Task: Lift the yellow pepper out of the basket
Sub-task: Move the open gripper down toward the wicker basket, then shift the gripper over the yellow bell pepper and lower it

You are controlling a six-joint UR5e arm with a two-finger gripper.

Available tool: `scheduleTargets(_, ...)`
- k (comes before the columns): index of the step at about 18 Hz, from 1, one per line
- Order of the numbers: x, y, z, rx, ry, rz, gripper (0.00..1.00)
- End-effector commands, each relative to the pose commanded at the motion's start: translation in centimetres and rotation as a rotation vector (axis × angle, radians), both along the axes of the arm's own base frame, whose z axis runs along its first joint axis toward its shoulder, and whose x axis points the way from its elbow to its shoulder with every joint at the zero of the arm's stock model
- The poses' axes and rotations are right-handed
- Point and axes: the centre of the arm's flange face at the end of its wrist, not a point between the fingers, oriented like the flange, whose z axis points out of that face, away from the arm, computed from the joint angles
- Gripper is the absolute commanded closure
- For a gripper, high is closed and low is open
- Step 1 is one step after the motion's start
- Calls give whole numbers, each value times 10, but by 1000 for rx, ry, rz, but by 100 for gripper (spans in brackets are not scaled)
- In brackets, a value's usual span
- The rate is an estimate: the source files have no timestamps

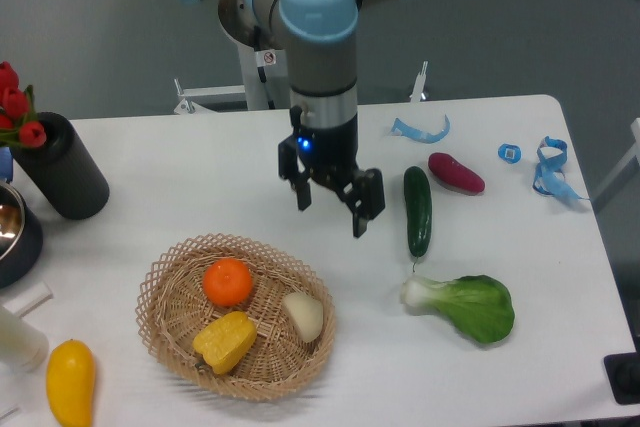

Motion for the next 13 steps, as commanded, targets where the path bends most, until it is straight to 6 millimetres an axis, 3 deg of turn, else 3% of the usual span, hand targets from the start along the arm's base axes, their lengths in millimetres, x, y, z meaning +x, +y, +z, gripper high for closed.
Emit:
scheduleTargets(3, 4, 36, -5, 21, -24, 25, 0)
scheduleTargets(6, 22, 64, -41, -21, -62, -5, 0)
scheduleTargets(13, 50, 94, -91, -83, -102, -71, 0)
